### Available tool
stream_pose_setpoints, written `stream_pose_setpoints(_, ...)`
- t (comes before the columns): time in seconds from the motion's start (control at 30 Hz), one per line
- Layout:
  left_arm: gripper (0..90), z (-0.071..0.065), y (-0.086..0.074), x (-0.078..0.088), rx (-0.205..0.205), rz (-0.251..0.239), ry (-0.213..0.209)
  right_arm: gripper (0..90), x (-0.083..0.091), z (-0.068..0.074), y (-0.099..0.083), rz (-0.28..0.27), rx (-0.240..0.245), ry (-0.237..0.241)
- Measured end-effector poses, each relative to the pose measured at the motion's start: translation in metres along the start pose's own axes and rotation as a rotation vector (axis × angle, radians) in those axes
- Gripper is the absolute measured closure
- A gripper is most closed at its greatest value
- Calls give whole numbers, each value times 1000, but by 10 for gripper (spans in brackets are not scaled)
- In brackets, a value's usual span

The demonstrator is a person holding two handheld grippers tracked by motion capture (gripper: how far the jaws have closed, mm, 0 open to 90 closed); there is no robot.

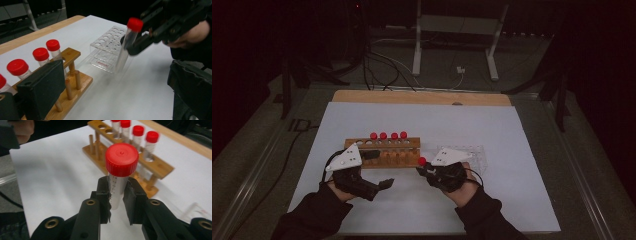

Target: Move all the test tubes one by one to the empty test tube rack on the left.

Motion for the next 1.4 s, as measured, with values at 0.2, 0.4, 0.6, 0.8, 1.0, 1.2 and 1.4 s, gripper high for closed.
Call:
stream_pose_setpoints(0.2, 61, -8, 3, -4, -13, -6, -4, 749, -10, 16, -4, 22, 15, 50)
stream_pose_setpoints(0.4, 169, -16, 7, -10, -24, -28, 2, 749, -11, 22, -4, 26, 18, 72)
stream_pose_setpoints(0.6, 293, -23, 8, -20, -46, -19, 1, 749, -13, 26, -4, 31, 18, 89)
stream_pose_setpoints(0.8, 415, -25, 9, -29, -60, -11, -2, 749, -15, 30, -4, 37, 12, 105)
stream_pose_setpoints(1.0, 507, -28, 8, -37, -79, 3, -6, 749, -17, 32, -5, 43, 9, 117)
stream_pose_setpoints(1.2, 591, -31, 5, -43, -92, 28, -18, 749, -16, 32, -5, 39, 12, 118)
stream_pose_setpoints(1.4, 704, -32, 5, -44, -93, 28, -38, 749, -16, 31, -5, 40, 7, 114)
Point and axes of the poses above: each handheld gripper's, and its own axes: x roughly backward along the jaws, y roughly out of its top, z roughly to its left, the point moved 9 cm from there along -x, roughly forward along the jaws, and after that the axes turned 4 degrees about x, right-handed, at the moved point
